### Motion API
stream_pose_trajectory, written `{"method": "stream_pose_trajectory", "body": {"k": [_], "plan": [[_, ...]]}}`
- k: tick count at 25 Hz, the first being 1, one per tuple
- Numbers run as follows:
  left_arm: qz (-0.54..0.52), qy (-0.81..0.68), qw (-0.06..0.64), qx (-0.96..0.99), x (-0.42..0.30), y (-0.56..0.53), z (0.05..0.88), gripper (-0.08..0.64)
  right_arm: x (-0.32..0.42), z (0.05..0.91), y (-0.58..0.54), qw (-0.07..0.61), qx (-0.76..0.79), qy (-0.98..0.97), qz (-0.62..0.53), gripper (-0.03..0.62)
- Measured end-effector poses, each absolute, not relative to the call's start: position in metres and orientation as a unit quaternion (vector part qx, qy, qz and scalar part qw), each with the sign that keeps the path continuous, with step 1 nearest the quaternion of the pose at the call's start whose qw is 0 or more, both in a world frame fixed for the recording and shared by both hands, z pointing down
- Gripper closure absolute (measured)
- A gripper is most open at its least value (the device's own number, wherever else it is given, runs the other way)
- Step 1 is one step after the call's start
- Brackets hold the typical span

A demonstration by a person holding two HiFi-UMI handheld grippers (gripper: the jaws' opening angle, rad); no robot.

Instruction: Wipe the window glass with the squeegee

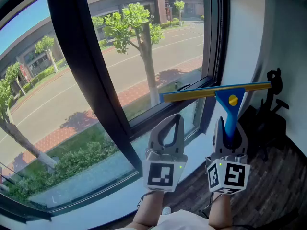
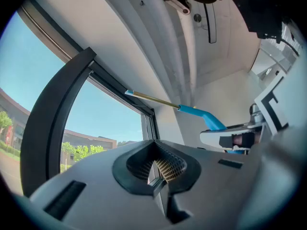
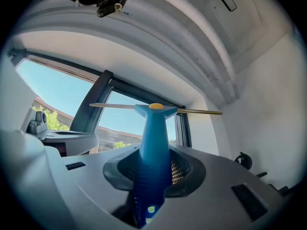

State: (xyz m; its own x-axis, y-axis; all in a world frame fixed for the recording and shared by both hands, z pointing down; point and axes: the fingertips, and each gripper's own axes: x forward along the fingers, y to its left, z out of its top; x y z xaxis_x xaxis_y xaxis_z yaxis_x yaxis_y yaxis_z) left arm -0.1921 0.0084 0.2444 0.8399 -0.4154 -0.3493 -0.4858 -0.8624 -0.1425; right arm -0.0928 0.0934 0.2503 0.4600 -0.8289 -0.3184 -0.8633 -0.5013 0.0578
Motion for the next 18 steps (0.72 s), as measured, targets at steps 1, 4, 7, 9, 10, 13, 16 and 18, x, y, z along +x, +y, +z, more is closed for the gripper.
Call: {"method": "stream_pose_trajectory", "body": {"k": [1,4,7,9,10,13,16,18], "plan": [[0.155,0.236,0.115,-0.952,-0.1923,0.0086,0.2442,0.566,-0.0932,0.2502,0.0933,0.055,-0.853,0.496,0.154,0.479],[0.155,0.236,0.118,-0.952,-0.1932,0.0088,0.2434,0.566,-0.0949,0.2498,0.0922,0.053,-0.852,0.497,0.155,0.479],[0.156,0.235,0.119,-0.952,-0.1943,0.0093,0.2415,0.566,-0.0973,0.2482,0.0911,0.054,-0.850,0.499,0.157,0.479],[0.156,0.233,0.117,-0.953,-0.1943,0.0105,0.2413,0.566,-0.0983,0.2477,0.0914,0.053,-0.850,0.499,0.157,0.479],[0.156,0.233,0.115,-0.953,-0.1942,0.0107,0.2416,0.566,-0.0985,0.2479,0.0913,0.053,-0.851,0.499,0.157,0.479],[0.156,0.233,0.110,-0.954,-0.1950,0.0088,0.2432,0.566,-0.0981,0.2496,0.0909,0.054,-0.852,0.498,0.153,0.479],[0.154,0.236,0.103,-0.954,-0.1975,0.0045,0.2462,0.566,-0.0960,0.2535,0.0904,0.063,-0.853,0.499,0.142,0.479],[0.151,0.237,0.099,-0.955,-0.1997,0.0010,0.2498,0.566,-0.0944,0.2569,0.0909,0.068,-0.856,0.494,0.135,0.479]]}}
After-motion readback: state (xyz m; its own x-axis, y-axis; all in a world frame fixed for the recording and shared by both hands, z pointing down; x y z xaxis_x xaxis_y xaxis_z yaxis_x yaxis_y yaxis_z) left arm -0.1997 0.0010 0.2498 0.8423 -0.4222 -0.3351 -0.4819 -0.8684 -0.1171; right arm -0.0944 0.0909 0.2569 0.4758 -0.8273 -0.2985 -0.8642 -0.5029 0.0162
